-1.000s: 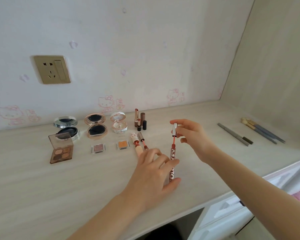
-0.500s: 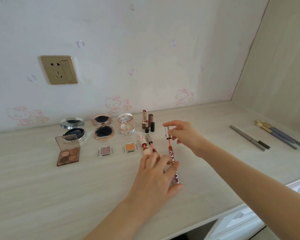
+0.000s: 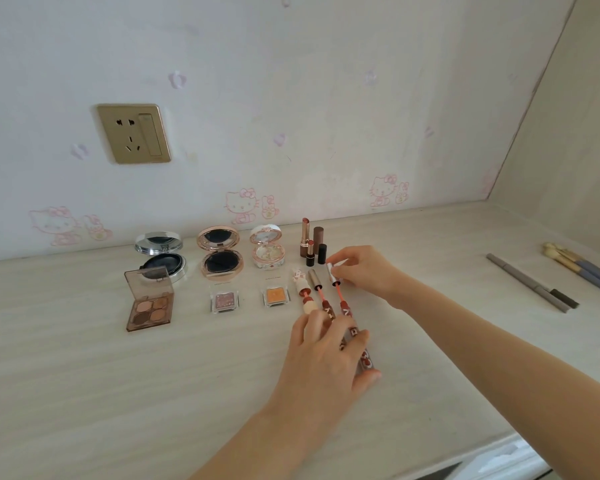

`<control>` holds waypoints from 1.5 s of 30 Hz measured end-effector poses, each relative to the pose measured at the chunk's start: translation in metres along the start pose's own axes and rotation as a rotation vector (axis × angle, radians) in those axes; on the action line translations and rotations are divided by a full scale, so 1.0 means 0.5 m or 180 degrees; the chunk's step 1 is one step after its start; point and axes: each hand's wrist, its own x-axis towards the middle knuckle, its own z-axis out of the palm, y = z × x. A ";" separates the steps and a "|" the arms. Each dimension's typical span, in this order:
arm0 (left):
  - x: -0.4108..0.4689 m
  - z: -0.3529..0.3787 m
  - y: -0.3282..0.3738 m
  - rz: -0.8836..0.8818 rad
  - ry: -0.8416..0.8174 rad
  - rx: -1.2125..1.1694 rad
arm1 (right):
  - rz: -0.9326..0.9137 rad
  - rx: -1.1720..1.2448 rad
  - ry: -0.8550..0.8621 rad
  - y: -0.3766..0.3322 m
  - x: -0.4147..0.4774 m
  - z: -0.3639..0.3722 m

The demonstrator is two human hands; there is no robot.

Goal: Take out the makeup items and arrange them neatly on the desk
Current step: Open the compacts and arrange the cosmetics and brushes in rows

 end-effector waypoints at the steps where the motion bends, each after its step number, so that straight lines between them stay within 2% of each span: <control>1: 0.000 0.001 -0.001 -0.0012 -0.0001 -0.0009 | -0.0034 -0.0061 0.0011 0.001 0.004 0.002; 21: 0.001 0.011 -0.006 -0.0319 -0.0003 -0.0087 | -0.0248 -0.0544 0.0041 -0.001 0.039 0.018; 27: 0.001 0.012 -0.008 -0.0348 0.0039 -0.0172 | -0.0353 -0.0925 0.0078 0.001 0.036 0.025; 36: 0.001 0.011 -0.007 -0.0296 -0.0023 -0.0195 | -0.0404 -0.0967 0.0027 0.000 0.016 0.017; 45: -0.004 0.008 -0.005 -0.0219 -0.0058 -0.0275 | -0.0606 -0.1153 0.0231 0.034 -0.071 -0.034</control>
